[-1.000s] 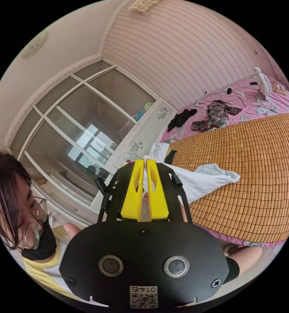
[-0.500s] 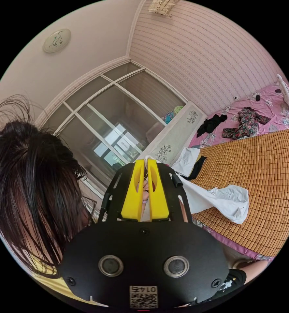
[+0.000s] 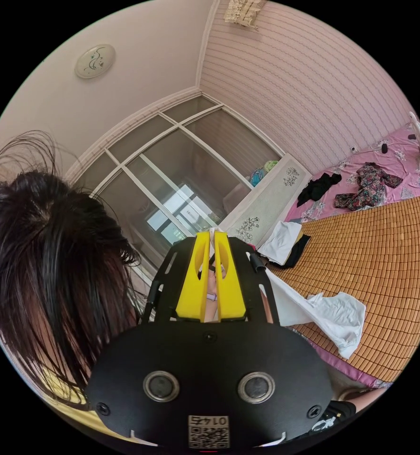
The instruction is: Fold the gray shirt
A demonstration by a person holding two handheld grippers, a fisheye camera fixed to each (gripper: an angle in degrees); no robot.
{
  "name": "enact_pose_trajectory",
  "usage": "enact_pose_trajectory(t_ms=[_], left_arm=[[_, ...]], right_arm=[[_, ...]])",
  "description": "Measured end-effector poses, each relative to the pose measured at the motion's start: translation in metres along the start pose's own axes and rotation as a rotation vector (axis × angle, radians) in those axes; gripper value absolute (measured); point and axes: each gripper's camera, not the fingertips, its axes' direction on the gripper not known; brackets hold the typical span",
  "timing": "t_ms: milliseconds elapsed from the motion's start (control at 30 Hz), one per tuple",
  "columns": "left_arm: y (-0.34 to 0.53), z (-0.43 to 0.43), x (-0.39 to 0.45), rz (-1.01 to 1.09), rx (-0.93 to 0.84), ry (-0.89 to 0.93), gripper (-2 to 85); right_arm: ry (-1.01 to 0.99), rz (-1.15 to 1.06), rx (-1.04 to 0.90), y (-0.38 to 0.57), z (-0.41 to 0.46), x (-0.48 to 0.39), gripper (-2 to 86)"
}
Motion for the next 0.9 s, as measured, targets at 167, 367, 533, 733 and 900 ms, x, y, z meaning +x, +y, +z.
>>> enact_pose_trajectory(t_ms=[167,367,533,733,900], left_arm=[[0.0,0.001,0.007,0.007,0.005,-0.007,-0.7],[-0.001,-0.002,0.017,0.017,0.018,-0.009,-0.7],[-0.002,-0.008,0.024,0.03,0.031,-0.023,-0.7],[-0.006,-0.025,0.037,0.056,0.07,-0.027,-0.7],[-0.02,-0.049,0.053,0.107,0.124,-0.032,-0.7]], right_arm=[[-0.004,-0.005,0.0,-0.002,-0.004,-0.002,0.8],[-0.01,-0.018,0.021,-0.004,-0.007,-0.005,0.8],[-0.019,-0.033,0.036,0.0,-0.015,-0.011,0.7],[0.018,-0.055,0.059,0.002,-0.024,-0.019,0.5],[0.111,-0.064,0.158,0.005,-0.062,0.01,0.3]])
